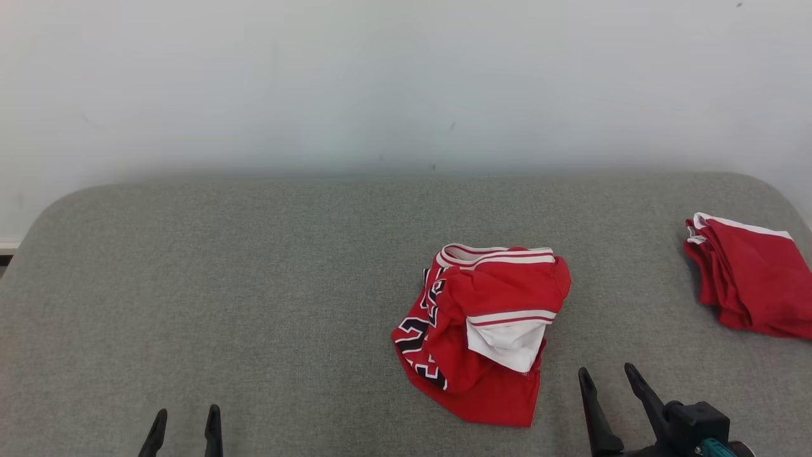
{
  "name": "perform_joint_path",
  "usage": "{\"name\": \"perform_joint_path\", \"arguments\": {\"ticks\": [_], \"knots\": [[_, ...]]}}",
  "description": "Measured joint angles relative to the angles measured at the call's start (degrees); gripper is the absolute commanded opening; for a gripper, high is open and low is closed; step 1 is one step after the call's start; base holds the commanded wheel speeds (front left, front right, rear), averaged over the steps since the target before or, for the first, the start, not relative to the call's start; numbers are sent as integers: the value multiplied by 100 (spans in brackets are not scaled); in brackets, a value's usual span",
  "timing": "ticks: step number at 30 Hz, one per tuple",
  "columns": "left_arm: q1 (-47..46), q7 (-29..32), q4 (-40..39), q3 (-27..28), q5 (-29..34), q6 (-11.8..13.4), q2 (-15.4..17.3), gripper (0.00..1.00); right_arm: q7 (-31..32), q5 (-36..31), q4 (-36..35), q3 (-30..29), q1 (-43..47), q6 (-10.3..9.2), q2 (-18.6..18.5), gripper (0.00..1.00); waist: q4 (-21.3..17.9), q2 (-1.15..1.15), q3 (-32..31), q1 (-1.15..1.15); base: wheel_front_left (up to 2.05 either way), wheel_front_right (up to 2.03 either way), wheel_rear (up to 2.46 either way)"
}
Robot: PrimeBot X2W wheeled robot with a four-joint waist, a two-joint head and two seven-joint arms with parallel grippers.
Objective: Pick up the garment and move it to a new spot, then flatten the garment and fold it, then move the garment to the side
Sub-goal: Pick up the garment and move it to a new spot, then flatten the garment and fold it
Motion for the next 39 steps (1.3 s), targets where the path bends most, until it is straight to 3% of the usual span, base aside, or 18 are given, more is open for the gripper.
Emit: {"name": "perform_joint_path", "arguments": {"ticks": [10,32,39], "knots": [[91,0,338,229,71,-3,-54,100,41,-56,109,-36,-6,0,18,100,-82,0,20,0,0,0,0],[54,111,216,22,74,44,-42,100,54,-45,108,24,-29,0,51,100,-114,1,140,1,0,0,0],[-318,370,59,-363,115,-190,-78,100,60,-24,123,189,-181,0,58,100,-277,1,221,1,0,0,0]]}}
